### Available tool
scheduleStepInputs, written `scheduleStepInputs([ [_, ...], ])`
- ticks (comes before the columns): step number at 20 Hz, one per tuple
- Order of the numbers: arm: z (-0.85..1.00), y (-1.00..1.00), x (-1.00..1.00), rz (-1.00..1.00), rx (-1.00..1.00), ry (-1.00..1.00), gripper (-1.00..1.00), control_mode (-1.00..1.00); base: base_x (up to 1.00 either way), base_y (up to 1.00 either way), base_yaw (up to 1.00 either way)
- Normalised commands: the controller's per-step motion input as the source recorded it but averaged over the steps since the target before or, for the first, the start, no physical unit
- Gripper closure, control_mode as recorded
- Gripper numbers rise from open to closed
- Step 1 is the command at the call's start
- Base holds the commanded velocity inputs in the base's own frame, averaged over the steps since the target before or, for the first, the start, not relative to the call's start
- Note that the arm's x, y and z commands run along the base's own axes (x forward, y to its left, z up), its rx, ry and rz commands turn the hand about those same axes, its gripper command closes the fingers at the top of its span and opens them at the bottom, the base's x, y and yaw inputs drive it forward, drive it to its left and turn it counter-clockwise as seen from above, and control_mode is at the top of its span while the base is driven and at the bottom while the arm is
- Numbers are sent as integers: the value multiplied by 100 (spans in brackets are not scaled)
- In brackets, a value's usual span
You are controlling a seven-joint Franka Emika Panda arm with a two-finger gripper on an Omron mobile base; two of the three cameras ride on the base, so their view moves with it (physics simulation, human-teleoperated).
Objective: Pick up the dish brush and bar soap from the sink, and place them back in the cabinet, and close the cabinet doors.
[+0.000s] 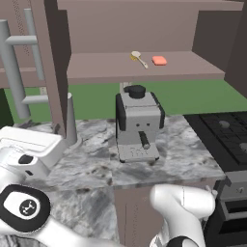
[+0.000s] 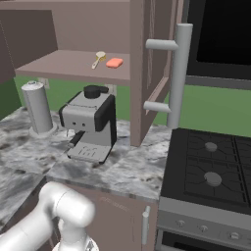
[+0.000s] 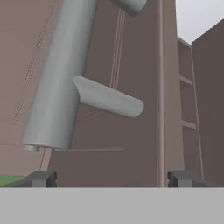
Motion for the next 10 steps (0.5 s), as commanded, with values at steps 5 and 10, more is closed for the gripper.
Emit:
scheduleStepInputs([
  [5, -2, -2, 27, -19, 0, -2, -100, -100, 0, 0, 0],
  [10, 0, -22, 42, -21, 0, -2, -100, -100, 0, 0, 0],
])
